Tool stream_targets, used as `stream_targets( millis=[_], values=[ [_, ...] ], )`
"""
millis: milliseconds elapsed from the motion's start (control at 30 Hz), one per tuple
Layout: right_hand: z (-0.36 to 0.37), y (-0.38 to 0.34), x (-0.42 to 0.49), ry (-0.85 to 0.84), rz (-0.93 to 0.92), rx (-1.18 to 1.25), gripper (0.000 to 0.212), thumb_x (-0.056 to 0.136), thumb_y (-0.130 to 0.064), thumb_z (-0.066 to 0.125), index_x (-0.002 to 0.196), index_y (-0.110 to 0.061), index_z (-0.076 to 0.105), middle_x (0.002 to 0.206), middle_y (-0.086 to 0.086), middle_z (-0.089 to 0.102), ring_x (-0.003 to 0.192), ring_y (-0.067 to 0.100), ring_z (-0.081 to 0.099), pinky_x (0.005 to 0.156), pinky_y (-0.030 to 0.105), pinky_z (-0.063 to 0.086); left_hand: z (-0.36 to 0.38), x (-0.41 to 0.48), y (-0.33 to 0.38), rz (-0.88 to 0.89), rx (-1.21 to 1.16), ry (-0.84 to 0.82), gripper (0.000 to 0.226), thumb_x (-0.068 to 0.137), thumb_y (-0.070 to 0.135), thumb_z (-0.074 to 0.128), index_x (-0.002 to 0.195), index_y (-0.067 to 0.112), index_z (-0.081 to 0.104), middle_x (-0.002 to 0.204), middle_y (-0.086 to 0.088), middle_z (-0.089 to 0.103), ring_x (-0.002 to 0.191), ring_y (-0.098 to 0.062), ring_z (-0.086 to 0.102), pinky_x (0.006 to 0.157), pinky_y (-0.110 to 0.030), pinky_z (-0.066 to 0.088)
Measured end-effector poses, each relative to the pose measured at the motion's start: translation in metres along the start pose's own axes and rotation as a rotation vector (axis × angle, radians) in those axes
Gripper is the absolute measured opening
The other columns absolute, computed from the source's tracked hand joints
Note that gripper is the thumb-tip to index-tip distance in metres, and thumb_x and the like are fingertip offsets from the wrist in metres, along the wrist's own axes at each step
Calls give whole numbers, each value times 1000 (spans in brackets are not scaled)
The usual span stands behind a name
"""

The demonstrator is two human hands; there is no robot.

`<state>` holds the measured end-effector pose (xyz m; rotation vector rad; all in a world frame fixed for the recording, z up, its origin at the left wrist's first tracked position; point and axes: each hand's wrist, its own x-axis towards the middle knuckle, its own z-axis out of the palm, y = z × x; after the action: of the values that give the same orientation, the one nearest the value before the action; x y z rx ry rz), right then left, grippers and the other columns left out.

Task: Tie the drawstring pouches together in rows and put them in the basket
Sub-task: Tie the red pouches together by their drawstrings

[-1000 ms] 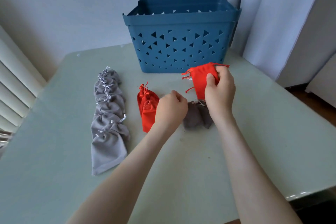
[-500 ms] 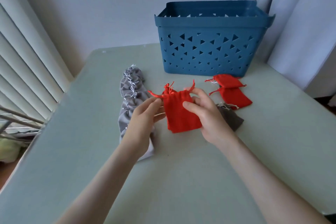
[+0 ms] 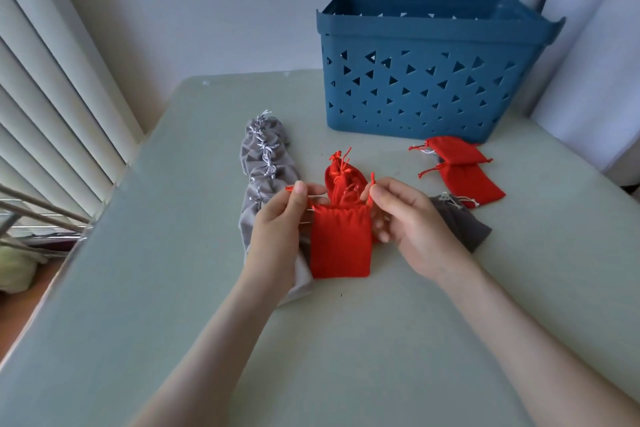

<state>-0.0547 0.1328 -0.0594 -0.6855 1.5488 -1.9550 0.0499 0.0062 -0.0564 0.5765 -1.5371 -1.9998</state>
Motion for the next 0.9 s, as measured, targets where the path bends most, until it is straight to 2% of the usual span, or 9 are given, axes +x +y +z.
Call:
stream_targets(
  millis=[67,167,333,433,500,633,733,833,900],
  values=[
    [0,0,1,-15,-20,42,11,89,-15,55,80,-10,60,65,-4,57,56,8,46,45,18,34,-1,-1,2,-8,-35,-2,35,101,26,40,82,12,65,60,5,62,52,-5,51,51,-18,36],
    [-2,-3,-1,-6,35,161,16,96,-10,43,82,-10,52,67,-3,63,48,6,46,35,17,28,-3,-3,6,-32,-94,-49,39,102,27,35,82,10,63,59,4,60,51,-5,50,50,-18,34],
    [-7,-6,-1,89,96,225,23,102,-13,34,81,-13,43,63,5,63,33,5,36,31,10,17,-7,1,8,-3,-207,-58,52,103,25,29,73,13,70,76,-2,72,68,-10,64,62,-18,48],
    [-13,-4,4,176,95,201,25,103,-12,32,80,-12,41,60,5,65,32,5,35,31,10,18,-7,3,10,33,-209,-15,65,103,21,27,52,17,66,62,-1,68,59,-9,60,62,-19,46],
    [-13,-5,4,168,90,208,26,103,-11,33,79,-12,43,57,4,63,34,5,36,31,11,19,-4,0,11,5,-222,5,57,103,19,30,53,11,55,49,0,58,48,-9,55,52,-17,44],
    [-18,-12,-2,-78,69,179,17,90,-21,49,75,-13,51,54,0,53,43,7,41,35,16,26,-5,-3,8,-111,-234,-40,51,103,21,32,58,11,53,35,3,33,33,-5,31,35,-13,27],
    [-22,-13,-4,-325,14,209,20,81,-34,68,71,-18,62,63,-2,53,56,9,47,52,18,39,-3,-8,8,-364,-314,-260,37,96,28,41,64,12,52,32,8,23,28,-1,21,31,-11,16],
    [-14,-11,-7,-429,-28,132,27,78,-43,73,76,-17,62,74,-3,55,71,12,50,71,20,42,-1,-15,1,-512,-261,-507,30,88,30,46,73,9,60,38,6,28,34,-4,26,38,-15,21],
    [-7,-8,-9,-459,-20,57,26,78,-46,72,79,-21,64,80,-6,56,74,17,51,74,23,41,-1,-17,-3,-545,-159,-619,21,89,23,54,79,8,66,47,5,36,42,-7,33,49,-18,28]
  ],
)
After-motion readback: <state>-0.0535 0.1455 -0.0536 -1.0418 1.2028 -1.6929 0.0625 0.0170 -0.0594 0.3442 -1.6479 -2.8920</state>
